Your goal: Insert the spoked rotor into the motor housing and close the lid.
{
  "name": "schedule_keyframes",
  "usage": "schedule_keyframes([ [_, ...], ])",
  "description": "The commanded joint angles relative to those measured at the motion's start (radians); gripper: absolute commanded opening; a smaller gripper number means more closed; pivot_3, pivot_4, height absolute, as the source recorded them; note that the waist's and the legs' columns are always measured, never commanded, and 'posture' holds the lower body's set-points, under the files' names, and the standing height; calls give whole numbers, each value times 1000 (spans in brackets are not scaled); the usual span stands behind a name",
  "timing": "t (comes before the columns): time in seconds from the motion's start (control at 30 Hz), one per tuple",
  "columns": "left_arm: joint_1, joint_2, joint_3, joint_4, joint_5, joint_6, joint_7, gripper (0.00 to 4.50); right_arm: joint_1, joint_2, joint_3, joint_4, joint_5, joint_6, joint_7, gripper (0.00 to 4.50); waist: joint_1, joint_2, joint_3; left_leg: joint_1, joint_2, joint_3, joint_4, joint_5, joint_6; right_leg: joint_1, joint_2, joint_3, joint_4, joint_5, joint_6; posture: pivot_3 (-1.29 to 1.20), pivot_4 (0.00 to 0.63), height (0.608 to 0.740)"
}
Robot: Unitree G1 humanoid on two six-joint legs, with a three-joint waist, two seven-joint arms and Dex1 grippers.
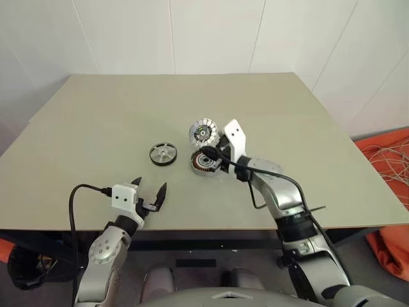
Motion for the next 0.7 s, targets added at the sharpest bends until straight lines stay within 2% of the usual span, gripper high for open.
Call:
schedule_keyframes([
  [0.03, -41, 8, 16, -8, 1, 1, 7, 4500, 11, -15, -30, -120, 57, -7, 20, 32, -1, 0, 0, 0, 0, 0, 0, 0, 0, 0, 1, 0, 0, 0, 0, 0, 0, 740],
  [0.2, -113, 7, 43, -7, -58, 87, 4, 4500, 59, -53, -55, -182, 94, 30, 17, 32, 0, 0, 0, 2, 0, 0, 0, 1, -1, 1, 1, 0, 1, 0, 0, 0, 0, 740],
  [0.33, -177, -53, 122, -76, -325, 317, 34, 4500, 76, -67, -54, -198, 93, 45, 0, 32, 0, 0, 0, 1, 0, 0, 2, 0, -1, 1, 1, 0, 1, 0, 0, 0, 0, 740],
  [0.43, -213, -75, 173, -104, -463, 439, 76, 4500, 81, -67, -49, -205, 97, 56, -6, 32, 0, 0, 0, 1, 0, 0, 3, 1, -1, 1, 1, 0, 2, 1, -2, 0, 0, 740],
  [0.7, -281, -136, 291, -99, -698, 622, 277, 4500, 81, -70, -39, -210, 102, 71, -12, 32, 0, 0, 0, 0, -1, 0, 3, 0, -1, 1, 1, -1, 1, 0, -1, 0, 0, 740],
])
